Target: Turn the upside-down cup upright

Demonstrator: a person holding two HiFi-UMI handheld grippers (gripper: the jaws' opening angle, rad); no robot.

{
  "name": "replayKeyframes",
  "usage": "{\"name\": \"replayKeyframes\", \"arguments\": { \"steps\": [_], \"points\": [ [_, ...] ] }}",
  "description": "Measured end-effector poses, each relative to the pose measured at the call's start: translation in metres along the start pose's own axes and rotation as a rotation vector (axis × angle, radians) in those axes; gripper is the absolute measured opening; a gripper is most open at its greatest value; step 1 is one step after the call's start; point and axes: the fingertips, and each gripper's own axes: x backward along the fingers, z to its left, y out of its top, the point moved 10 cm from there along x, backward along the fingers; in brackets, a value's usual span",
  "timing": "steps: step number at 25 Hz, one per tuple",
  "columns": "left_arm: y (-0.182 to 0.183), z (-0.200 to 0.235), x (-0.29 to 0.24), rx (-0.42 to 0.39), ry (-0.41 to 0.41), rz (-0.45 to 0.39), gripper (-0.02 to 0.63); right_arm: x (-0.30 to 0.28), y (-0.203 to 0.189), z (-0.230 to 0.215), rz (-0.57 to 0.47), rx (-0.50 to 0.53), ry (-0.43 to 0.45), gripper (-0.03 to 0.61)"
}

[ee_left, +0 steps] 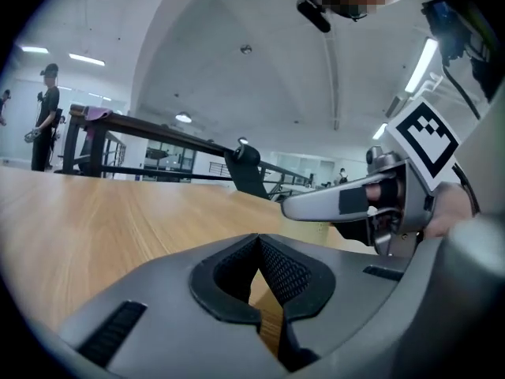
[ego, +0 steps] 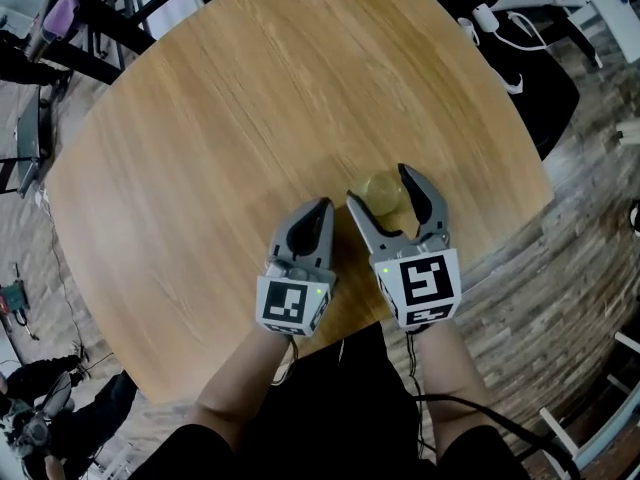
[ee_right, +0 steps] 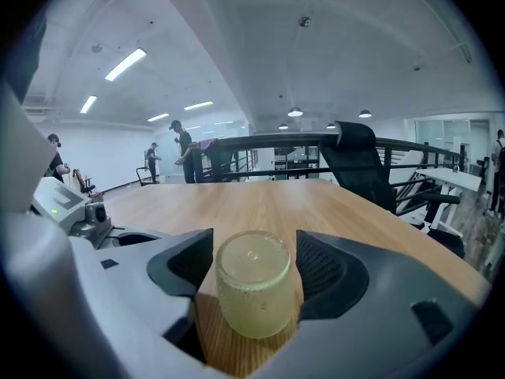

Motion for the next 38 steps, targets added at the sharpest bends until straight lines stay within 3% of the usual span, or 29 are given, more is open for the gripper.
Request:
{"name": "replayKeyframes", "arguments": {
  "steps": [2, 9, 16, 19, 24, 38],
  "points": [
    [0.001, -0.001, -0.001, -0.030, -0.009, -0.012, 0.009, -0.004, -0.001, -0.001, -0.017, -0.001, 0.005, 0.278],
    [0.002, -0.009, -0.005, -0.022, -0.040, -0.010, 0.033, 0.004, 0.001, -0.016, -0.084, -0.039, -0.010, 0.278],
    [0.010, -0.039, -0.013, -0.158, -0.193, 0.012, 0.263, 0.028, 0.023, -0.023, -0.102, -0.028, 0.005, 0.278],
    [0.014, -0.049, -0.017, -0.218, -0.235, 0.012, 0.329, 0.036, 0.032, -0.019, -0.116, -0.029, 0.043, 0.278],
    [0.019, -0.058, -0.024, -0.239, -0.241, -0.019, 0.345, 0.047, 0.037, -0.008, -0.127, -0.070, 0.144, 0.278],
    [0.017, -0.061, -0.032, -0.310, -0.300, -0.034, 0.379, 0.058, 0.037, -0.006, -0.113, -0.098, 0.204, 0.278]
  ]
}}
